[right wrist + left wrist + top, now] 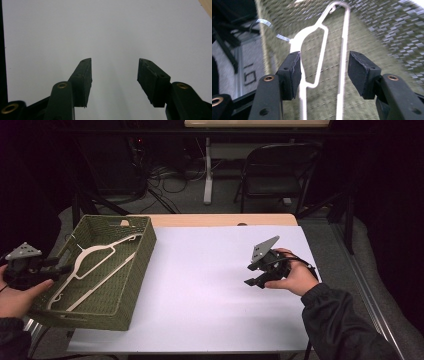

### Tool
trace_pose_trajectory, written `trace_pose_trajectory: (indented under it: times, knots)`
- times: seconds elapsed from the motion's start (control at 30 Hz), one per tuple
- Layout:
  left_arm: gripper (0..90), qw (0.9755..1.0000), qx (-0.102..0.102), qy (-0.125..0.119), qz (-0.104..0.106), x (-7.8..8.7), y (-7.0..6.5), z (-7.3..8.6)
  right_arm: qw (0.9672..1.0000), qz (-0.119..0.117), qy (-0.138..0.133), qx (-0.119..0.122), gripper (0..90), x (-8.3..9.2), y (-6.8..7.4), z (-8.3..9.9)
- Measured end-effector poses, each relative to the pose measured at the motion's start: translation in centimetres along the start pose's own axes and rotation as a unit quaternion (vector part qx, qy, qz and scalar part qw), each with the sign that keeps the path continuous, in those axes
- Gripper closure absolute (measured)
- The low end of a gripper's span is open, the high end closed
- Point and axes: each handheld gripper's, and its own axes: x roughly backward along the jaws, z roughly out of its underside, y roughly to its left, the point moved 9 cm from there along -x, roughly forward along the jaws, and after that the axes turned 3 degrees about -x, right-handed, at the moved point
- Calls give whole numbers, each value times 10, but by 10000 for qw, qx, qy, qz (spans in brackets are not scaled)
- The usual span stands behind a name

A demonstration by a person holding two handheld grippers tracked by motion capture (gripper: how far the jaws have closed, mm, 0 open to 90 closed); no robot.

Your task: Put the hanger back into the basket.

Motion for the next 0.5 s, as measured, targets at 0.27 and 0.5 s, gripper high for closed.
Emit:
trace_pose_trajectory:
  times: [0.27, 0.5]
  knots:
    - [437, 9984, -189, -319, 434, 13, -58, -29, 9993, 236, 29, -291, 439, 12, 4, 16]
    - [433, 9917, -466, -715, 964, 18, -120, -51, 9969, 559, -40, -555, 439, 26, 12, 40]
